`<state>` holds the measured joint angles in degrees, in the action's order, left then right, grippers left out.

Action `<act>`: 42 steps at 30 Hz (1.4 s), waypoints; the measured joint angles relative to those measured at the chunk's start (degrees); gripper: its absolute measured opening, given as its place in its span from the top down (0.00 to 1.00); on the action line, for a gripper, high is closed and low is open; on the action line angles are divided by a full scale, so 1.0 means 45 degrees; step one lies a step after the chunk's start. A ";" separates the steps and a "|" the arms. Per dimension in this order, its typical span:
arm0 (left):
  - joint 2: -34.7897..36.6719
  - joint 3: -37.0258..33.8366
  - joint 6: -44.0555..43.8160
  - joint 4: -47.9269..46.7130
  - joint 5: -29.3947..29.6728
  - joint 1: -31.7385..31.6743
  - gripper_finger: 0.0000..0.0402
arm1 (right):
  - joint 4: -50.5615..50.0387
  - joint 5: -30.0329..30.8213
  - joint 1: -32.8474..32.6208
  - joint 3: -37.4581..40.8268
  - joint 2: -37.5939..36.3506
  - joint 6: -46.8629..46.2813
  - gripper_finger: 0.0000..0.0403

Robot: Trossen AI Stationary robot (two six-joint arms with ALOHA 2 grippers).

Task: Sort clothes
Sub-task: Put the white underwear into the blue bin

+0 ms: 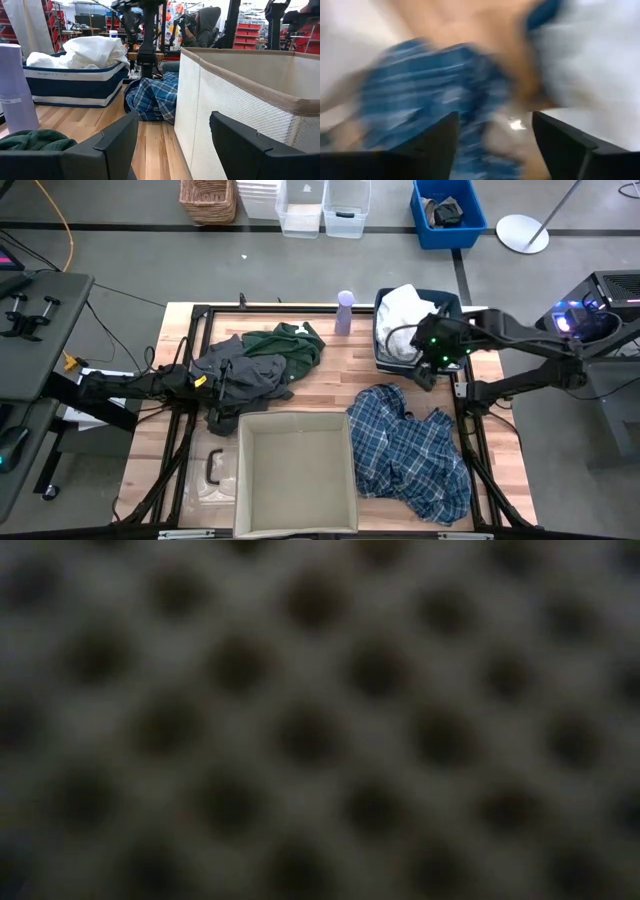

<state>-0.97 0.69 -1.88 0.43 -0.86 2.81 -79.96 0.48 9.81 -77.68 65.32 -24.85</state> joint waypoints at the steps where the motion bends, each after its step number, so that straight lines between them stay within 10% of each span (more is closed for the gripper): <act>1: 0.0000 0.0000 0.0003 0.0000 0.0005 0.0000 0.42 | -0.0130 0.1006 0.0027 0.0127 0.0000 -0.0400 0.45; 8: 0.0000 0.0000 -0.0002 0.0000 0.0000 0.0000 0.42 | 0.0879 0.2605 0.1850 0.1774 -0.0011 -0.0456 0.96; 23: 0.0001 0.0000 -0.0001 -0.0003 0.0003 0.0000 0.42 | 0.8149 0.4809 0.6845 0.5794 0.1356 -0.1079 1.00; 32: 0.0005 0.0002 0.0003 0.0000 0.0002 0.0000 0.42 | 0.8117 0.3478 0.7334 0.6199 0.4271 -0.1144 1.00; 42: 0.0005 0.0000 0.0001 0.0000 0.0002 0.0000 0.42 | 0.4038 0.4038 0.6905 0.2624 0.2334 0.0310 0.84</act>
<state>-0.95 0.69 -1.88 0.43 -0.86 2.81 -61.79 18.65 40.88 -65.87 75.82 -23.45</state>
